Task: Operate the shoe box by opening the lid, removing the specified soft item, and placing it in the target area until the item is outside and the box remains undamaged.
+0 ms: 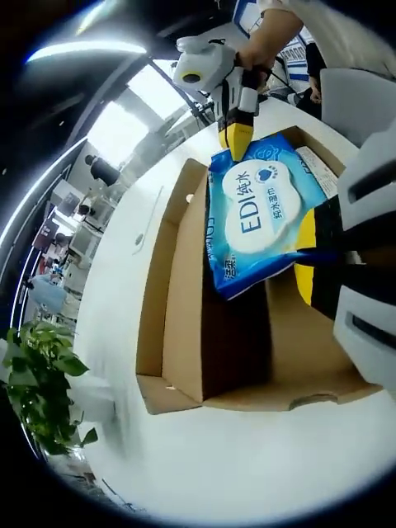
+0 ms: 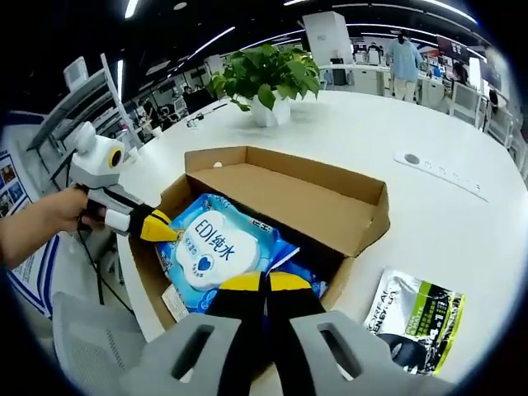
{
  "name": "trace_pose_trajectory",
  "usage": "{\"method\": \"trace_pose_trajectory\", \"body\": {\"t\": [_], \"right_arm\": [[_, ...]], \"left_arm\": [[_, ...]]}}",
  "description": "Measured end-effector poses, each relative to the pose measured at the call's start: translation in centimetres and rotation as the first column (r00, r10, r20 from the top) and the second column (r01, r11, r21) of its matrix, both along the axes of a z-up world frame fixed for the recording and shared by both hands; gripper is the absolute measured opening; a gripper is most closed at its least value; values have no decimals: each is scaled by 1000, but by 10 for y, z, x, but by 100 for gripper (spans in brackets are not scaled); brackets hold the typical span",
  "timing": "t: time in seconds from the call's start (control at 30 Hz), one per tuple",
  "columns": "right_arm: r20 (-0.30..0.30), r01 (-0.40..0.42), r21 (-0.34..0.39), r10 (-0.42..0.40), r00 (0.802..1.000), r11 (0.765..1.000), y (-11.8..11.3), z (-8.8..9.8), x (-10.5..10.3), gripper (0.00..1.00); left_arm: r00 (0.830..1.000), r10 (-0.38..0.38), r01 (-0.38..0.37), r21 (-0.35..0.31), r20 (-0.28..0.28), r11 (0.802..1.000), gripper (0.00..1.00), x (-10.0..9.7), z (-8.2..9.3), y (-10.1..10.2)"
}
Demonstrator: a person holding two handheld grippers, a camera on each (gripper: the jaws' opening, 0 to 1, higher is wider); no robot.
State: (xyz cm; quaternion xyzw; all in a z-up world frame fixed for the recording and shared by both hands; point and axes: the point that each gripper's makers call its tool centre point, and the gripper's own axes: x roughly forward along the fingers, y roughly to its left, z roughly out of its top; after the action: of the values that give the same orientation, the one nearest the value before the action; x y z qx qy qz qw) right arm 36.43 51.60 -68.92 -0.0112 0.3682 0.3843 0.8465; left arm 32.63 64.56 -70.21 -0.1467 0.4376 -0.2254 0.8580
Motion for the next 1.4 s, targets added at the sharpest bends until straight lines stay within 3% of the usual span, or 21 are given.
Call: {"method": "trace_pose_trajectory", "body": {"t": [0.4,0.8,0.93,1.4], "right_arm": [[-3,27,37,-27,1000,999,-22,18,1,0],[-37,80,69,-78,996,994,-63,33,6,0],[-64,112,87,-106,992,990,-78,37,8,0],[-69,186,64,-182,981,980,-131,35,16,0]], "left_arm": [[999,-11,11,-10,43,1000,1,-1,24,-21],[998,-26,27,-13,57,1000,1,2,44,-60],[997,-33,34,-13,64,999,1,5,47,-74],[994,-75,77,-23,81,997,1,17,48,-127]]}}
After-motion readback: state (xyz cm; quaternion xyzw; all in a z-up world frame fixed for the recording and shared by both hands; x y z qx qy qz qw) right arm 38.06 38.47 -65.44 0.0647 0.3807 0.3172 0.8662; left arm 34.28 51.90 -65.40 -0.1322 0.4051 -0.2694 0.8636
